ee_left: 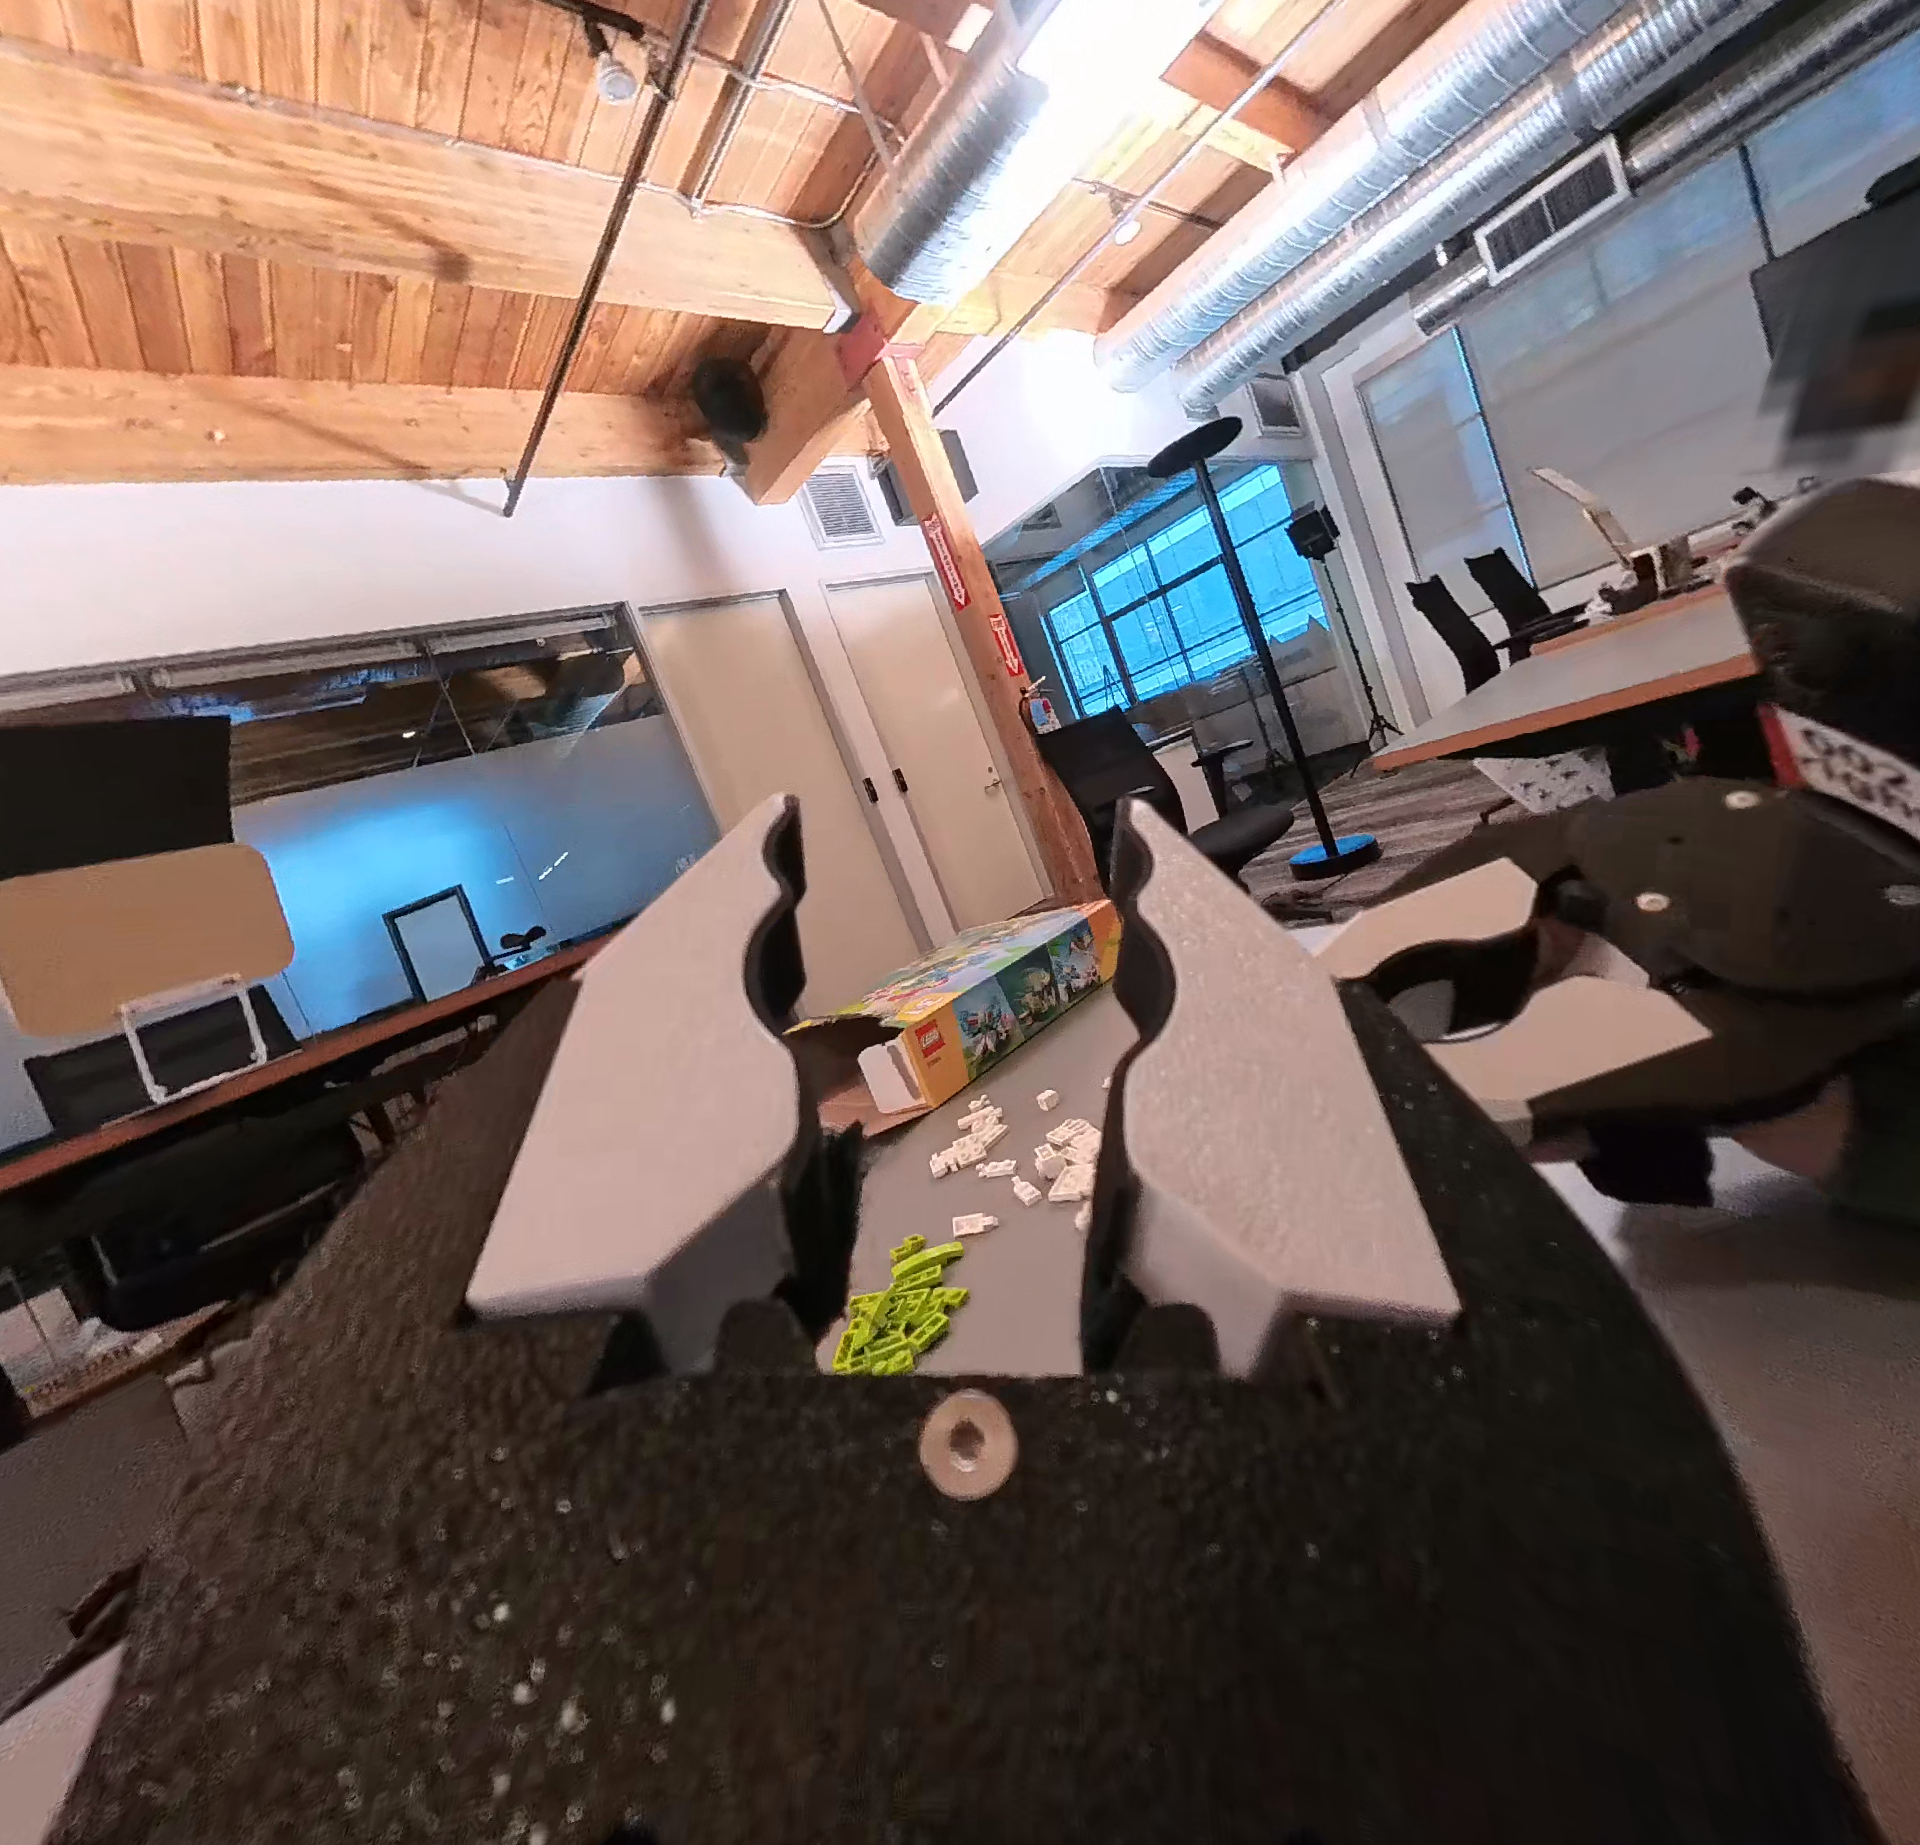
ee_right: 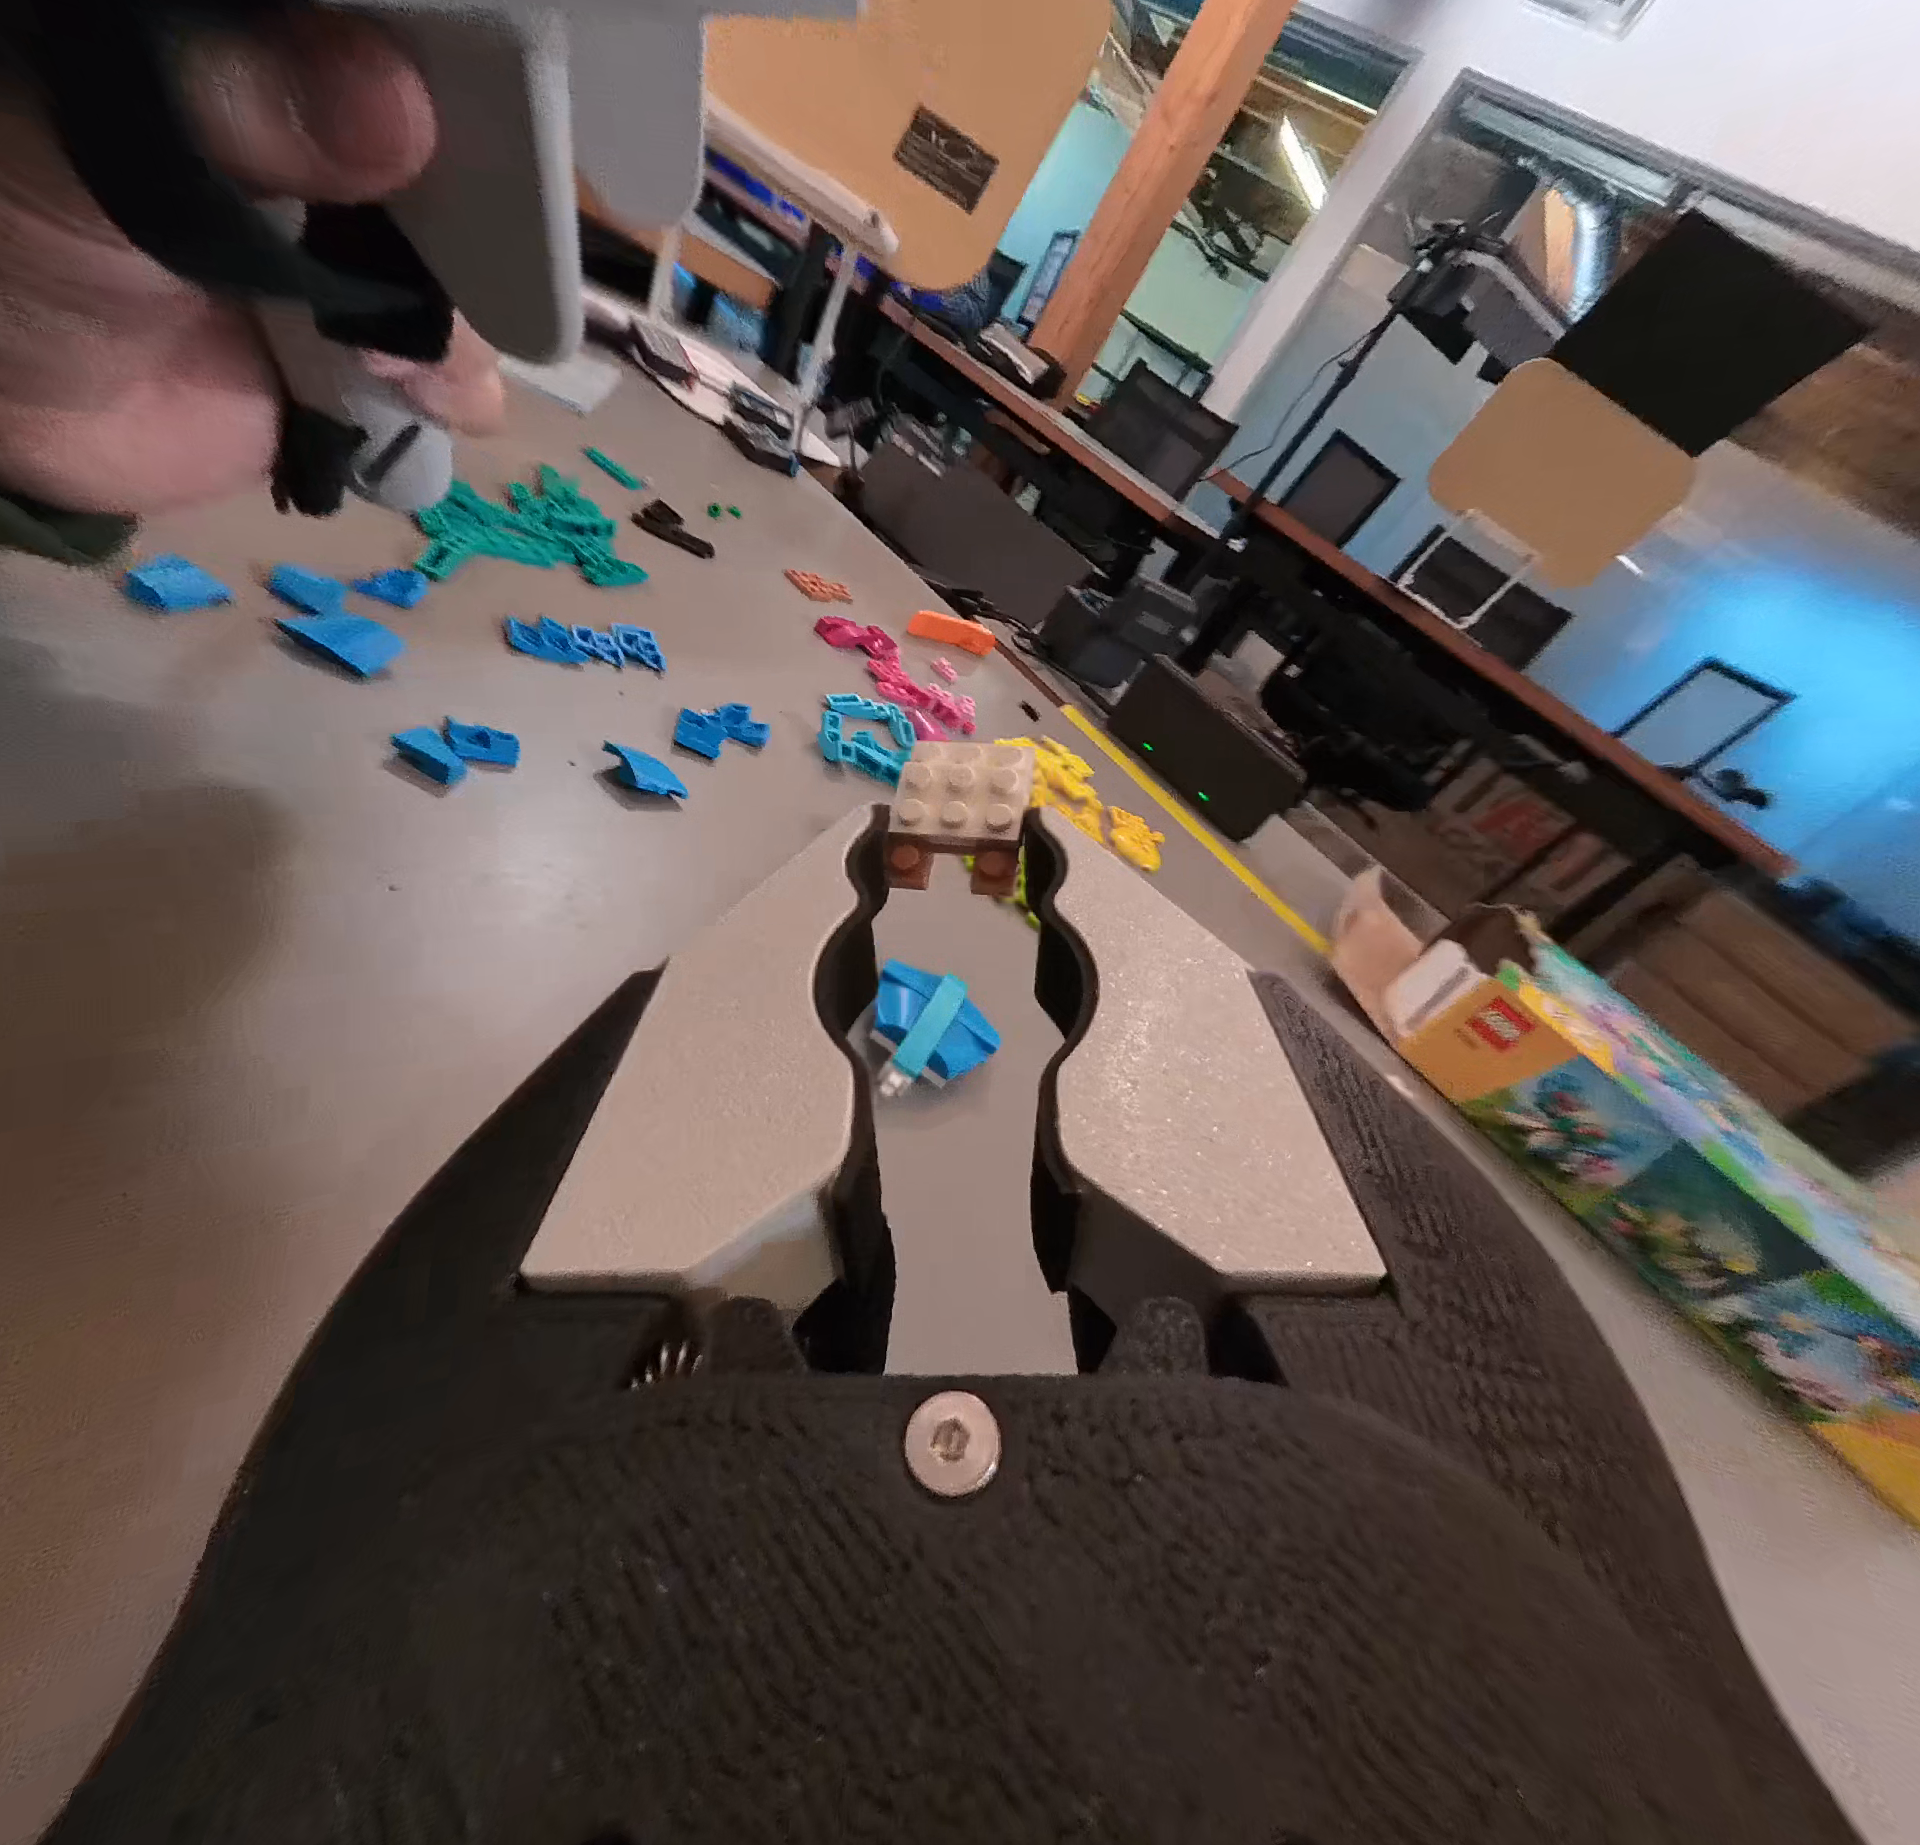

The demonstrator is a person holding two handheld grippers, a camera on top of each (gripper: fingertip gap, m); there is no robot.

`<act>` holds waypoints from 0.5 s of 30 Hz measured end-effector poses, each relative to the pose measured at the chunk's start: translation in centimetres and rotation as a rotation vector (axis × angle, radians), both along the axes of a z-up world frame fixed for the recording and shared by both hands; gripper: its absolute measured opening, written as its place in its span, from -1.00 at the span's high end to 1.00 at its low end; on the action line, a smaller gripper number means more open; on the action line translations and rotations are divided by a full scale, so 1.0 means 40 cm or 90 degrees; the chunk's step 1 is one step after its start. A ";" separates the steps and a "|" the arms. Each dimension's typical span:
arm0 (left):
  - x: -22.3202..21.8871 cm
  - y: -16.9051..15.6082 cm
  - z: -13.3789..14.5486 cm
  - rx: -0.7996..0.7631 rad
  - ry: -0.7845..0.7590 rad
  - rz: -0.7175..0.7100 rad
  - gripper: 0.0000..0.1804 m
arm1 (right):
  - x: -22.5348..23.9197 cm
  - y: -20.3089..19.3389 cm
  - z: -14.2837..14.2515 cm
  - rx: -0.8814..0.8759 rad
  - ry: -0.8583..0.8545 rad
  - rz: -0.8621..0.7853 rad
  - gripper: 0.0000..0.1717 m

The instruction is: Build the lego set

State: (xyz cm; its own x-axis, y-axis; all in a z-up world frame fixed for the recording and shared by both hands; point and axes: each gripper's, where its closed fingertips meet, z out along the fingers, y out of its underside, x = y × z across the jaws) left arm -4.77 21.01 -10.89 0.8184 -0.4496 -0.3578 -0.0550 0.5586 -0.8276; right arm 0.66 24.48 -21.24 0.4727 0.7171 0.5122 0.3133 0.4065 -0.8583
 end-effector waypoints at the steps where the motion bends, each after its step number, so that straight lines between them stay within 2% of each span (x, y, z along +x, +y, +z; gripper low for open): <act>1: -0.006 0.002 0.002 -0.004 -0.009 0.000 0.36 | 0.000 0.000 0.005 -0.013 0.016 0.013 0.70; 10: -0.020 0.013 -0.001 -0.011 -0.017 0.014 0.38 | -0.006 0.008 0.008 -0.066 0.052 0.059 0.70; 13: -0.019 0.014 -0.002 -0.010 -0.016 0.013 0.39 | -0.014 -0.002 0.004 -0.142 0.062 0.112 0.70; 15: -0.019 0.016 -0.005 -0.014 -0.016 0.014 0.39 | -0.012 -0.009 -0.020 -0.216 0.028 0.146 0.70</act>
State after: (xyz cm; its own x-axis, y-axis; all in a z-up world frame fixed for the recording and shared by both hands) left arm -5.53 21.66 -11.09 0.8364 -0.4392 -0.3280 -0.0463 0.5396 -0.8406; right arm 0.20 24.12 -22.03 0.2972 0.9312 0.2111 0.2083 0.1525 -0.9661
